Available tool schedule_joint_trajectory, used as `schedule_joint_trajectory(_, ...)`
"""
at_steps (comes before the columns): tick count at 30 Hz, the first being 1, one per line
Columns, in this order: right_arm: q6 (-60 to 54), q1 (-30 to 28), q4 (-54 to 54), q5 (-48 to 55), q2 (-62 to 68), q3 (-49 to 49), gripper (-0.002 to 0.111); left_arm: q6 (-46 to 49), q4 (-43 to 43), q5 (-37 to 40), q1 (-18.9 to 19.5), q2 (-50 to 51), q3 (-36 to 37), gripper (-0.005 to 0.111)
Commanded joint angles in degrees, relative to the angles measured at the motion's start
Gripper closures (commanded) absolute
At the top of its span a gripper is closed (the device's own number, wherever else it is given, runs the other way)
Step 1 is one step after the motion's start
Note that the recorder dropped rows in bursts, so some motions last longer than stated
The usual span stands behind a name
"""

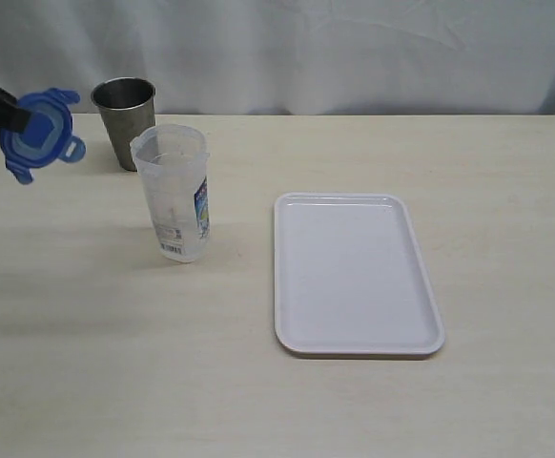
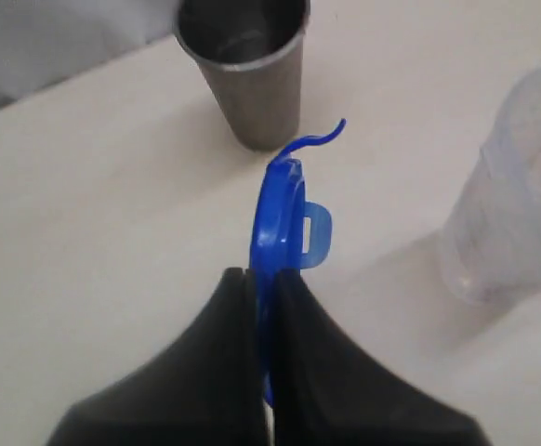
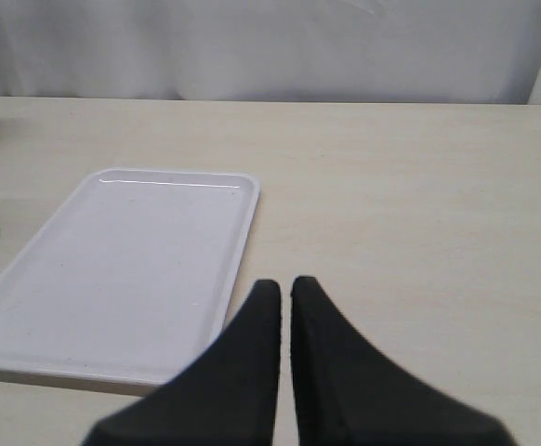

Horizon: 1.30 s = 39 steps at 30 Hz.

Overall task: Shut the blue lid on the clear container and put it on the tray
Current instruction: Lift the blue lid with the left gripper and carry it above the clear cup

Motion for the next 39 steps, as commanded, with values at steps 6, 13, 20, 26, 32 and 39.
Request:
schedule_joint_trajectory(6,0.2,-0.4,-0.4,-0.2,-0.2,0.2,0.104,1.8,-5.4,-13.3,-0.2,-2.5,-0.4,0.107)
schedule_joint_trajectory(13,0.2,-0.4,-0.4,-0.2,-0.2,0.2,0.104,8.6,-5.4,-25.3,-5.8,-2.0,-0.4,0.107)
schedule_joint_trajectory(20,0.2,-0.4,-0.4,-0.2,-0.2,0.2,0.104,19.4,8.0,-35.5,-14.0,1.4,-0.4,0.107)
schedule_joint_trajectory(26,0.2,-0.4,-0.4,-0.2,-0.2,0.2,0.104,19.8,21.2,-39.2,-16.7,6.0,-0.4,0.107)
schedule_joint_trajectory(32,0.2,-0.4,-0.4,-0.2,-0.2,0.2,0.104,20.0,26.5,-41.7,-16.8,9.4,-0.4,0.107)
schedule_joint_trajectory(39,0.2,-0.4,-0.4,-0.2,-0.2,0.2,0.104,20.1,28.5,-42.0,-20.3,9.4,-0.4,0.107)
